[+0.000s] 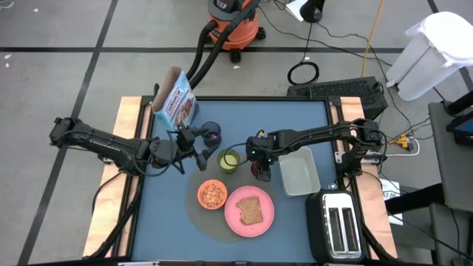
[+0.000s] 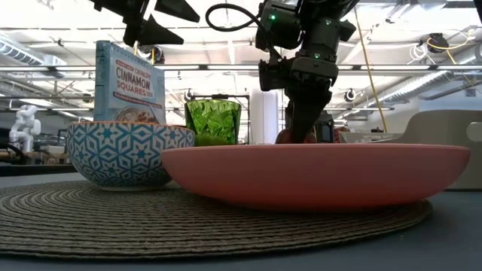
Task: Arrange a breakfast setting
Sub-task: Put the apple on the gray placemat to the right of the cup of milk
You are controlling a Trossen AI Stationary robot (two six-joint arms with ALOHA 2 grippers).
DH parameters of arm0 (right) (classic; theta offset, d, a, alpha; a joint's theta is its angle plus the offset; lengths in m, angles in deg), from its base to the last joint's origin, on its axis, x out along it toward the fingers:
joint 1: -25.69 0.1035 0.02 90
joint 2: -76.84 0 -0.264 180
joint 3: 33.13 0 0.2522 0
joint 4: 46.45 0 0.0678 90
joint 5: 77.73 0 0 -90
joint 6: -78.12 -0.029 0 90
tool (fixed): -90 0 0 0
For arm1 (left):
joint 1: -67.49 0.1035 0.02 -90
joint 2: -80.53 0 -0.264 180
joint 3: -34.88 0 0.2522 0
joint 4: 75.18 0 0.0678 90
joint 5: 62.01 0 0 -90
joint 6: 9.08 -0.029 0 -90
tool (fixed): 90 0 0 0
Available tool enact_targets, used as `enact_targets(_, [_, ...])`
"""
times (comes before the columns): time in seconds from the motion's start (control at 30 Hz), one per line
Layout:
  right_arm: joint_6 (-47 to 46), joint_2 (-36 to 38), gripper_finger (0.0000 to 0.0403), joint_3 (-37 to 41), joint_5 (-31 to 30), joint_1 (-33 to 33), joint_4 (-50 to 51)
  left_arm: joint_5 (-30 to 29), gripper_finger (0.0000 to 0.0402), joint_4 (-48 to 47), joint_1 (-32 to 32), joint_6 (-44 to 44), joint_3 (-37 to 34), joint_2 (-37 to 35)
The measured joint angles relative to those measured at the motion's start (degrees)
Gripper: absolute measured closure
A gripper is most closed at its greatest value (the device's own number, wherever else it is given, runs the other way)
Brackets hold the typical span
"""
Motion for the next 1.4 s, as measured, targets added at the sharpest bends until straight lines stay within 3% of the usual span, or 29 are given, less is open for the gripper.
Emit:
enact_targets(0.5, [0.00, -0.02, 0.0118, 0.00, 0.04, 0.01, -0.04, 0.00, 0.0025, 0.00, 0.00, 0.02, 0.00, 0.00])
enact_targets(1.4, [0.00, -0.02, 0.0114, 0.02, 0.15, 0.02, -2.78, 0.00, 0.0025, -0.02, -0.02, 0.04, 0.00, 0.00])
